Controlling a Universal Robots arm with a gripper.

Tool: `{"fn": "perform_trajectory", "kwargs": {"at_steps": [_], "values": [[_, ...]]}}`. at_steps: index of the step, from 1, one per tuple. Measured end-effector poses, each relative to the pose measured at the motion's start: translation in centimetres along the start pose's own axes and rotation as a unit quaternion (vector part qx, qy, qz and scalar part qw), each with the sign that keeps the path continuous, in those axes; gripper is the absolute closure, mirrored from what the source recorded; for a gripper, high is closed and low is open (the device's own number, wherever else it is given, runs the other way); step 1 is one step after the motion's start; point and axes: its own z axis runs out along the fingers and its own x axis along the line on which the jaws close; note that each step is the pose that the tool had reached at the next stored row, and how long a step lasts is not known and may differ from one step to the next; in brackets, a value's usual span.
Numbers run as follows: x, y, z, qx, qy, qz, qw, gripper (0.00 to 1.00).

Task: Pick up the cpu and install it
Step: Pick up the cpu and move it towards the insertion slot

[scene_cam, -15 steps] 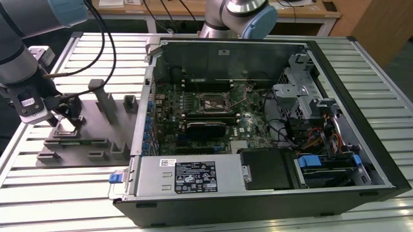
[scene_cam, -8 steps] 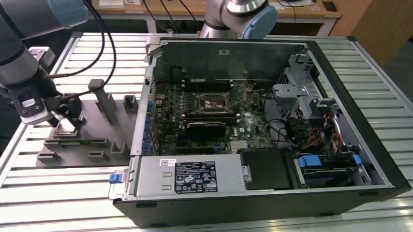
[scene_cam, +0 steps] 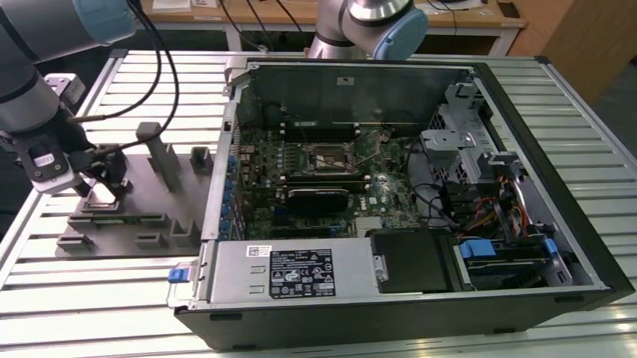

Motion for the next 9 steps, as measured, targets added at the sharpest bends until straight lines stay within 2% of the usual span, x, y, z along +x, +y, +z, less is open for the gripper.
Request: {"fn": "perform_trajectory", "kwargs": {"at_steps": [9], "values": [[0.01, -0.02, 0.29, 0.0009, 0.0001, -0.001, 1.0, 0.41]]}}
